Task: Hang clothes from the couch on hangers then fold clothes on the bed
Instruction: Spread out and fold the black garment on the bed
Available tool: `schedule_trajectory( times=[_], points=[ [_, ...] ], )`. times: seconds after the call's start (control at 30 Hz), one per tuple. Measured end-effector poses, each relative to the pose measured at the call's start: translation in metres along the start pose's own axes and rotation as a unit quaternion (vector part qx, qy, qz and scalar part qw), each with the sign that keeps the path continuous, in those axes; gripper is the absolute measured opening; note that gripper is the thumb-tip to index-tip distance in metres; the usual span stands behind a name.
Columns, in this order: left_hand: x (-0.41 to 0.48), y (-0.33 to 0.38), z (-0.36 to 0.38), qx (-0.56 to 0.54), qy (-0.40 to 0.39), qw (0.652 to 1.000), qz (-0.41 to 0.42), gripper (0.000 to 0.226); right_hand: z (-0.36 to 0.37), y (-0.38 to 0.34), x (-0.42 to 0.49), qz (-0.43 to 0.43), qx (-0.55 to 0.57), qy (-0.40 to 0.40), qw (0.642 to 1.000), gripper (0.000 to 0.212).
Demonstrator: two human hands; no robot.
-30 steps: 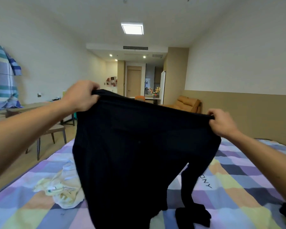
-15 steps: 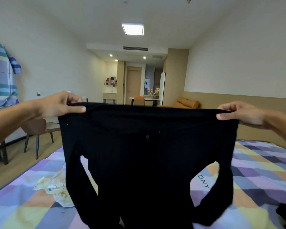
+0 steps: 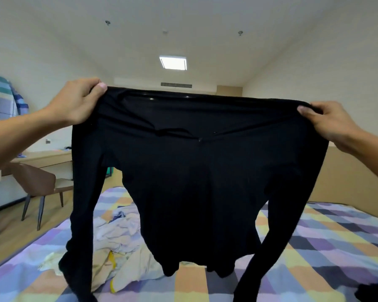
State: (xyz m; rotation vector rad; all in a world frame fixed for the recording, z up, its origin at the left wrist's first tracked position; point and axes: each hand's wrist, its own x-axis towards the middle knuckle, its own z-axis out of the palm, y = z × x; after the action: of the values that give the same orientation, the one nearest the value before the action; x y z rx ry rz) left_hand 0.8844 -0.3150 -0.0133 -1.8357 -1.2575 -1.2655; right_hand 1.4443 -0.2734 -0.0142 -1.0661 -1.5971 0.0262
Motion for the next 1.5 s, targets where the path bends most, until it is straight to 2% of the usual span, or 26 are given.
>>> schedule_trajectory(
  times=[0.13,0.27,0.37,0.43,0.5,0.63,0.73,0.8,0.87,0.93,1.0,1.03,1.1,1.17,1.23,1.3,1.43,1.5],
  points=[
    [-0.005,0.001,-0.017,0.035,0.031,0.998,0.033,0.041,-0.015,-0.014,-0.015,-0.004,0.046,-0.059,0.997,0.035],
    [-0.007,0.002,-0.017,0.033,0.056,0.998,0.026,0.039,-0.018,-0.024,-0.02,-0.005,0.093,-0.079,0.993,0.037],
    [-0.015,-0.001,0.005,0.023,0.026,0.999,0.011,0.04,-0.002,-0.022,-0.027,0.012,0.098,-0.121,0.988,0.034],
    [-0.029,-0.007,0.034,0.017,-0.01,1.0,0.0,0.04,0.02,-0.006,-0.035,0.034,0.096,-0.156,0.983,0.044],
    [-0.054,-0.017,0.075,0.007,-0.055,0.998,-0.028,0.039,0.05,0.024,-0.042,0.067,0.08,-0.188,0.977,0.051],
    [-0.121,-0.041,0.166,-0.003,-0.18,0.98,-0.079,0.047,0.13,0.106,-0.069,0.131,0.019,-0.258,0.957,0.034],
    [-0.19,-0.064,0.243,0.018,-0.271,0.953,-0.136,0.046,0.203,0.178,-0.107,0.184,-0.042,-0.318,0.929,0.031],
    [-0.241,-0.077,0.29,0.042,-0.31,0.928,-0.205,0.046,0.254,0.227,-0.135,0.183,-0.089,-0.34,0.918,0.035],
    [-0.281,-0.078,0.326,0.108,-0.333,0.901,-0.255,0.037,0.298,0.268,-0.166,0.186,-0.136,-0.355,0.906,0.029],
    [-0.308,-0.063,0.347,0.157,-0.318,0.906,-0.23,0.031,0.328,0.3,-0.199,0.212,-0.178,-0.405,0.871,0.041],
    [-0.321,-0.024,0.356,0.103,-0.31,0.933,-0.152,0.039,0.342,0.322,-0.227,0.205,-0.229,-0.459,0.833,0.055],
    [-0.324,-0.001,0.359,0.055,-0.317,0.94,-0.118,0.043,0.342,0.326,-0.234,0.193,-0.25,-0.466,0.826,0.059],
    [-0.33,0.05,0.364,-0.035,-0.352,0.933,-0.072,0.047,0.333,0.326,-0.238,0.196,-0.211,-0.46,0.84,0.065],
    [-0.336,0.102,0.37,-0.101,-0.391,0.914,-0.039,0.047,0.308,0.316,-0.237,0.223,-0.133,-0.457,0.851,0.064],
    [-0.341,0.147,0.378,-0.148,-0.428,0.891,-0.026,0.043,0.275,0.31,-0.242,0.232,-0.141,-0.468,0.841,0.067],
    [-0.347,0.187,0.388,-0.164,-0.456,0.874,-0.03,0.043,0.238,0.308,-0.25,0.243,-0.194,-0.469,0.827,0.069],
    [-0.375,0.244,0.403,-0.156,-0.525,0.834,-0.069,0.064,0.16,0.297,-0.28,0.288,-0.27,-0.474,0.787,0.072],
    [-0.392,0.255,0.408,-0.107,-0.536,0.836,-0.053,0.082,0.131,0.286,-0.292,0.31,-0.28,-0.488,0.766,0.072]
  ],
)
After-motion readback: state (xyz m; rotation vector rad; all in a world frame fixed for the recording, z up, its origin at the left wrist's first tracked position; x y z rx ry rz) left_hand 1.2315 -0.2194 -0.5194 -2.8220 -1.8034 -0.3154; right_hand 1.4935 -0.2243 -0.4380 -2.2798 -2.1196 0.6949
